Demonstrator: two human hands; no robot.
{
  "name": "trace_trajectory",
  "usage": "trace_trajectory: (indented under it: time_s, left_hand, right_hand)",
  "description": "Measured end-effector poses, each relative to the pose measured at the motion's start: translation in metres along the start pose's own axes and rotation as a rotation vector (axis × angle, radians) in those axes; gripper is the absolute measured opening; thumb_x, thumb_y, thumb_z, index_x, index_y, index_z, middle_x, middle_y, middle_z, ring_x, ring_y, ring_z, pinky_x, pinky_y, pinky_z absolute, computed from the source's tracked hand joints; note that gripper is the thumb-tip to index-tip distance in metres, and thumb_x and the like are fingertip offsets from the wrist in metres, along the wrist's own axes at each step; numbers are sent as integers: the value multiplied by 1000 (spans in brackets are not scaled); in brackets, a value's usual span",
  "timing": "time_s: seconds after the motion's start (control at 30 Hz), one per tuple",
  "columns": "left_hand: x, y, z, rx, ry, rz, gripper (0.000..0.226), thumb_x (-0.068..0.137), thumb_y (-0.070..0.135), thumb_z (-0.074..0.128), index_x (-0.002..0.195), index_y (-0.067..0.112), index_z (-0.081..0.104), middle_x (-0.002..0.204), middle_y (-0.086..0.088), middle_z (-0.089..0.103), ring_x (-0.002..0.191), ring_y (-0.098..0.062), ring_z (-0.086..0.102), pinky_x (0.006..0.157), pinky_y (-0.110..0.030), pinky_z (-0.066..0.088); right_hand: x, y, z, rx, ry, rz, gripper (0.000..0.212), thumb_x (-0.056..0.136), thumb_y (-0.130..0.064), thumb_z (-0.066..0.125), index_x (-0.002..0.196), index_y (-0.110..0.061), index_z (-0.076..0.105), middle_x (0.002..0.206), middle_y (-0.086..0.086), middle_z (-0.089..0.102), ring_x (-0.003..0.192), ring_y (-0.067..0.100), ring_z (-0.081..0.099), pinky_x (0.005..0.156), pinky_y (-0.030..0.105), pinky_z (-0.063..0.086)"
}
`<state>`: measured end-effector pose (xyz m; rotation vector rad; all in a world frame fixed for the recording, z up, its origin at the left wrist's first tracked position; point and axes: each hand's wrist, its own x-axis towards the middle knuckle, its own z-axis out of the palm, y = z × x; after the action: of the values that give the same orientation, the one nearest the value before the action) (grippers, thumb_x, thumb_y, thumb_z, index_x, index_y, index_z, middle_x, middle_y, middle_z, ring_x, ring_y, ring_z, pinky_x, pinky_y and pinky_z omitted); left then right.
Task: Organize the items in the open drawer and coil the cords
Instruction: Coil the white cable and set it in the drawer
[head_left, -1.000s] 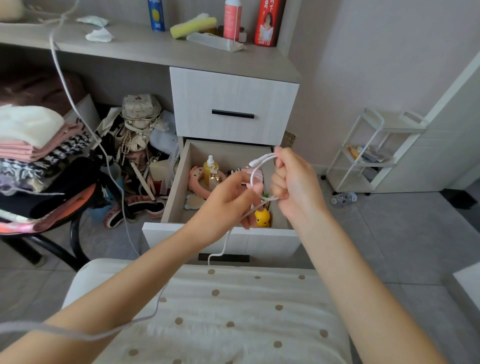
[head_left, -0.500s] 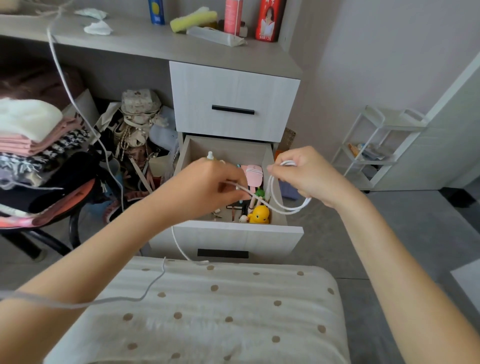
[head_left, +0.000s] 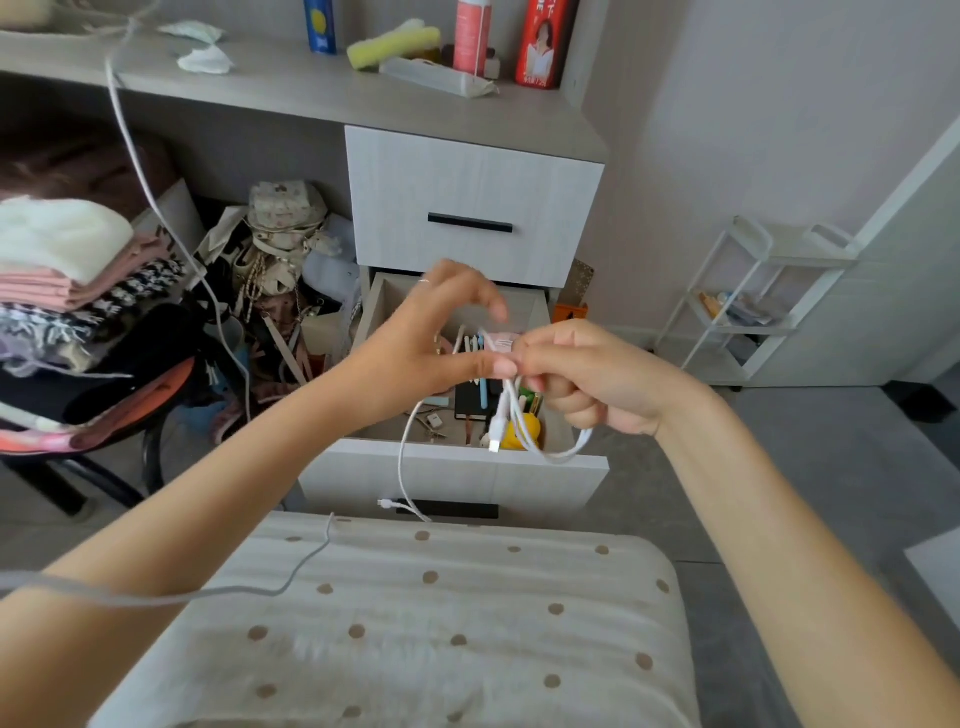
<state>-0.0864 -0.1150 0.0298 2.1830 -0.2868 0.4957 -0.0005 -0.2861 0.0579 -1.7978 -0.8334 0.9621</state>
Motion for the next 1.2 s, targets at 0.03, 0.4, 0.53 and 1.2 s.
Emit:
trace_trajectory:
  time_s: [0.03, 0.4, 0.53, 1.2]
  left_hand:
    - [-1, 2, 2, 5, 110, -67, 41, 67, 55, 73, 91, 34, 46, 103, 14, 37, 98, 5, 41, 85, -9, 38]
    - [-2, 30, 16, -543, -109, -655, 34, 102, 25, 34, 87, 5, 58, 65, 1, 57, 62, -14, 58, 70, -28, 55]
    - [-4, 34, 19, -747, -80, -679, 33, 103, 22, 30, 83, 8, 51, 54, 3, 45, 47, -9, 46, 54, -22, 45]
    - [-1, 28, -4, -583, -84, -668, 38, 103, 25, 26, 69, 14, 38, 52, 6, 30, 39, -5, 26, 46, -18, 26]
  right_hand:
    - [0, 3, 1, 71, 8, -17, 34, 95, -19, 47, 61, -14, 45, 43, -7, 24, 35, 6, 14, 36, 14, 10]
    - [5, 8, 33, 55, 299, -179, 33, 101, -25, 40, 78, -14, 62, 47, -8, 29, 39, 8, 21, 39, 18, 17]
    - [7, 12, 36, -82, 432, -221, 36, 102, -29, 36, 82, -2, 50, 59, 5, 36, 48, 15, 34, 43, 23, 26]
    - [-11, 8, 19, -91, 366, -261, 31, 99, -17, 43, 73, -18, 59, 54, 0, 44, 46, 13, 49, 52, 23, 52]
